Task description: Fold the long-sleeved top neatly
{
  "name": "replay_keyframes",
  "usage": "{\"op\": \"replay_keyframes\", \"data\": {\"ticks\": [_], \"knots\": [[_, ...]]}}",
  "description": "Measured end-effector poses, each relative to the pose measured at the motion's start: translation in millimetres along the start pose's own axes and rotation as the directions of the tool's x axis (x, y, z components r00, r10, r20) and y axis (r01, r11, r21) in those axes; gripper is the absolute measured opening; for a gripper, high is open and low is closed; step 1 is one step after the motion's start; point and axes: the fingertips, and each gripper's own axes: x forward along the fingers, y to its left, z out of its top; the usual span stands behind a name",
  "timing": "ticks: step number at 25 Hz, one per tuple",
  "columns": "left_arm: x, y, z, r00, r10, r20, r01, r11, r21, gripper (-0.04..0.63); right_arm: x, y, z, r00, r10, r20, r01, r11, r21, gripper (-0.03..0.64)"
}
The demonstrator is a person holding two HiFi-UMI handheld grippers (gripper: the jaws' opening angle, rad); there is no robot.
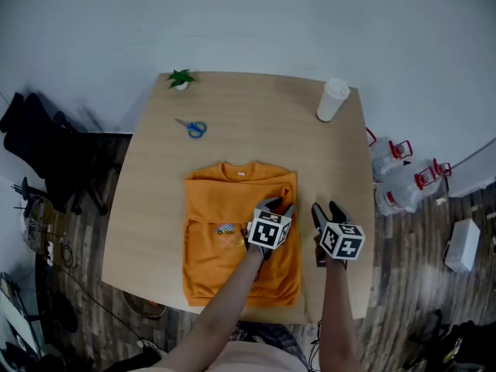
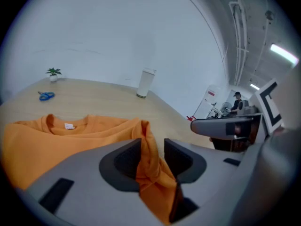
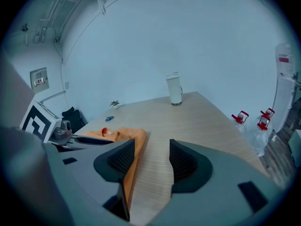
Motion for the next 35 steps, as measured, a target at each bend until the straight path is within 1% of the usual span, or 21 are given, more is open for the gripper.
{"op": "replay_keyframes", "data": {"ticks": [4, 7, 10, 12, 14, 17, 22, 25, 28, 31, 33, 35], "knots": [[5, -17, 1, 0.997, -0.074, -0.006, 0.074, 0.997, -0.012, 0.228, -4, -3, 3, 1.000, -0.006, 0.015, 0.006, 1.000, 0.009, 0.233], [5, -29, 2, 0.991, -0.133, 0.003, 0.133, 0.991, -0.022, 0.271, -7, -6, 5, 1.000, -0.010, 0.022, 0.009, 1.000, 0.019, 0.233], [5, -45, -1, 0.977, -0.214, 0.008, 0.214, 0.977, -0.018, 0.308, -9, -6, 6, 0.999, -0.012, 0.031, 0.011, 1.000, 0.027, 0.235], [4, -50, -1, 0.974, -0.227, 0.020, 0.227, 0.974, -0.017, 0.316, -12, -6, 6, 0.999, -0.013, 0.036, 0.012, 0.999, 0.031, 0.235], [-2, -46, 2, 0.978, -0.206, 0.039, 0.207, 0.978, -0.014, 0.316, -14, -5, 8, 0.999, -0.014, 0.041, 0.013, 0.999, 0.032, 0.235], [-16, -31, 8, 0.986, -0.156, 0.065, 0.156, 0.988, 0.001, 0.316, -14, -3, 14, 0.999, -0.011, 0.051, 0.010, 1.000, 0.028, 0.235], [-58, 18, 22, 0.992, -0.036, 0.119, 0.039, 0.999, -0.022, 0.316, -14, 12, 32, 0.997, 0.020, 0.072, -0.020, 1.000, -0.002, 0.236], [-85, 58, 32, 0.990, 0.044, 0.136, -0.041, 0.999, -0.026, 0.316, -6, 27, 50, 0.995, 0.056, 0.079, -0.052, 0.997, -0.052, 0.239], [-109, 96, 41, 0.986, 0.111, 0.128, -0.111, 0.994, -0.008, 0.316, 4, 44, 69, 0.993, 0.101, 0.066, -0.091, 0.987, -0.131, 0.257], [-124, 126, 48, 0.985, 0.146, 0.094, -0.151, 0.987, 0.054, 0.316, 17, 65, 83, 0.987, 0.162, 0.015, -0.153, 0.958, -0.242, 0.276], [-130, 141, 54, 0.986, 0.155, 0.066, -0.162, 0.980, 0.115, 0.316, 27, 81, 89, 0.978, 0.207, -0.038, -0.209, 0.925, -0.317, 0.282], [-134, 153, 60, 0.988, 0.151, 0.040, -0.155, 0.974, 0.165, 0.316, 36, 95, 91, 0.963, 0.250, -0.099, -0.269, 0.883, -0.384, 0.287]]}}
